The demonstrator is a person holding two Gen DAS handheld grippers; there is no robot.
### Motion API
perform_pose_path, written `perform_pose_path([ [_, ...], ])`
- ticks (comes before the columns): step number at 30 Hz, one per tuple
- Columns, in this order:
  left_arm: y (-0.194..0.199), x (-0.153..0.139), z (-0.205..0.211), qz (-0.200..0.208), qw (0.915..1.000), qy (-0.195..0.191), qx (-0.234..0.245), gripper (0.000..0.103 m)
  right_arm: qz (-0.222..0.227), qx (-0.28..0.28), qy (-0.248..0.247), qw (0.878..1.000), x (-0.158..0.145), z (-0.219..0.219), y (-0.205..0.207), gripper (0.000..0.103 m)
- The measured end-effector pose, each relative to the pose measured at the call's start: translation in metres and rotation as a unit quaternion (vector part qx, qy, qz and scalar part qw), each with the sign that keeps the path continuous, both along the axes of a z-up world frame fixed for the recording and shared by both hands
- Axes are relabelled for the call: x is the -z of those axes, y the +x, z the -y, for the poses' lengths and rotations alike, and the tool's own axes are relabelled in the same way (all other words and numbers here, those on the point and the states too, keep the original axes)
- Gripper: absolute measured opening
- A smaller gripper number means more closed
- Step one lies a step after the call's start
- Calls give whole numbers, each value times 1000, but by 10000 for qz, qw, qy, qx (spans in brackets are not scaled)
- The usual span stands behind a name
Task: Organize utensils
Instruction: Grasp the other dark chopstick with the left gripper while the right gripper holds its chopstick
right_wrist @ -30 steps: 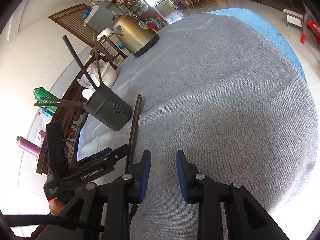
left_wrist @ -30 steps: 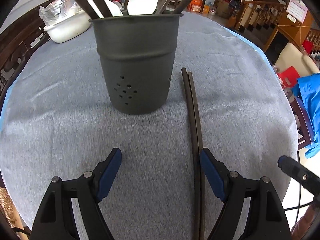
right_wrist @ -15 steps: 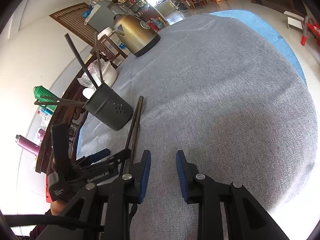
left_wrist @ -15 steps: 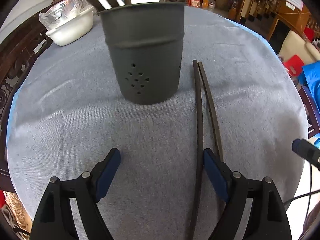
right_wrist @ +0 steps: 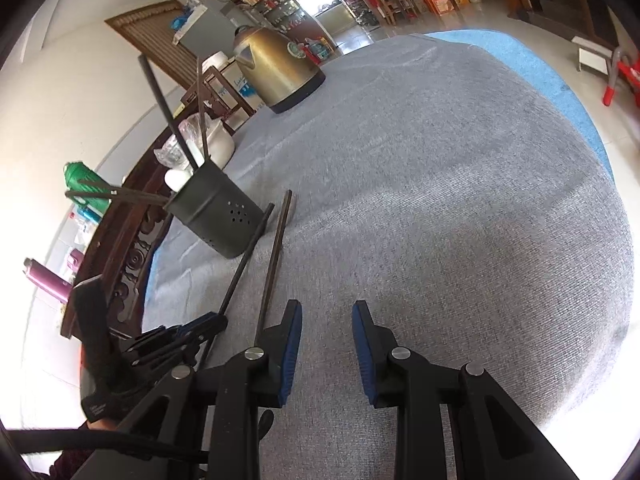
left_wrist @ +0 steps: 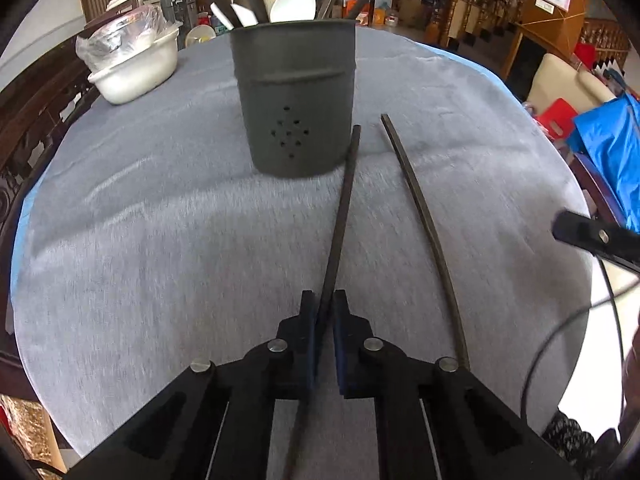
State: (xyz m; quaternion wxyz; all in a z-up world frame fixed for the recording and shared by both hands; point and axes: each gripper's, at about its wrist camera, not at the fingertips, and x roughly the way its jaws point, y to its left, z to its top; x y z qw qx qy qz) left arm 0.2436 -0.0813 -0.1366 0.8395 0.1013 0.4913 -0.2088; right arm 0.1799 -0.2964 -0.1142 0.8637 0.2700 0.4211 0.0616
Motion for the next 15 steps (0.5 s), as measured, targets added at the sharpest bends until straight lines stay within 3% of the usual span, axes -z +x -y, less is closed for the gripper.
perform_pose_path([
  [5, -30, -1, -28, -311, 9991, -276, -110, 8, 9, -171, -131, 9998, -4, -13, 16, 28],
  [12, -45, -6, -65, -384, 9986, -197, -294, 8, 154, -423, -364, 9983, -16, -34, 62, 28],
  [14, -42, -10, -68, -368, 9986, -236, -300, 13, 195, -456, -408, 9979, -20, -38, 79, 28],
  [15, -38, -13, -68, -369, 9984, -308, -287, 21, 175, -493, -408, 9978, -20, -40, 90, 28],
])
